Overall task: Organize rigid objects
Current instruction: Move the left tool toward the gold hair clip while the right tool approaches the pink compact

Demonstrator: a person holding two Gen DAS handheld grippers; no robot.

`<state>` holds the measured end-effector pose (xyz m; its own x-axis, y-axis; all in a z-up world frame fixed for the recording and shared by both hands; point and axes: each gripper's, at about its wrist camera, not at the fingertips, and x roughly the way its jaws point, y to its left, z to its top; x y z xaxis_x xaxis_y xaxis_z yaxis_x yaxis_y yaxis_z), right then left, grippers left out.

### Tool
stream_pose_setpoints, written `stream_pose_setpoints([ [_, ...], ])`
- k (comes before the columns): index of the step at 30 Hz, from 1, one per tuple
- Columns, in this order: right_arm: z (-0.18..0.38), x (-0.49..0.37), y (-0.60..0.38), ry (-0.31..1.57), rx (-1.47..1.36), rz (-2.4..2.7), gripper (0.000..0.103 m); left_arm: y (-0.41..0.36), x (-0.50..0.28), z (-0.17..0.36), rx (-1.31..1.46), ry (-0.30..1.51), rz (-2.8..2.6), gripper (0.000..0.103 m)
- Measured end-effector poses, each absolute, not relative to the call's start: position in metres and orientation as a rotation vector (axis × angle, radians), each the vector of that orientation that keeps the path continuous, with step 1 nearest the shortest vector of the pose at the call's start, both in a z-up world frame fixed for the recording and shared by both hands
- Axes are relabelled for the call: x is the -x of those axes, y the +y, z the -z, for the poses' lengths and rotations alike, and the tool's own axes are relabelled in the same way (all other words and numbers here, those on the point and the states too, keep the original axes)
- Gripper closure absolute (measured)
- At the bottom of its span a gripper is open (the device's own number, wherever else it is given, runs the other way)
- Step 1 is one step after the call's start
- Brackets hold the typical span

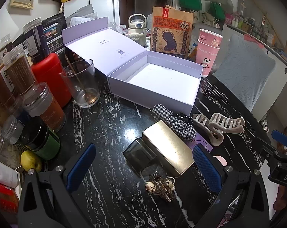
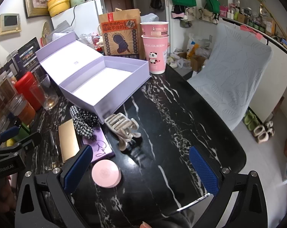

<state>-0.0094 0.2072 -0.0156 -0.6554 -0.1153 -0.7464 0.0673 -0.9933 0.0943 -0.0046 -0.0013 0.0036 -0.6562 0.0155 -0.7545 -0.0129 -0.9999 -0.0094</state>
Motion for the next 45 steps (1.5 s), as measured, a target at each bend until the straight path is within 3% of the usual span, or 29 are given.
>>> stream_pose_setpoints([
  [31, 0.016, -0.001, 0.213, -0.096, -1.227, 2.757, 0.000, 0.006, -0.009, -0.006, 1.289, -0.012, -2.875, 0.000],
  [45, 0.026, -0.012, 0.212, -0.140, -1.190, 2.685, 0.000, -0.004, -0.022, 0.011, 1.344, -0.118, -2.856, 0.000],
])
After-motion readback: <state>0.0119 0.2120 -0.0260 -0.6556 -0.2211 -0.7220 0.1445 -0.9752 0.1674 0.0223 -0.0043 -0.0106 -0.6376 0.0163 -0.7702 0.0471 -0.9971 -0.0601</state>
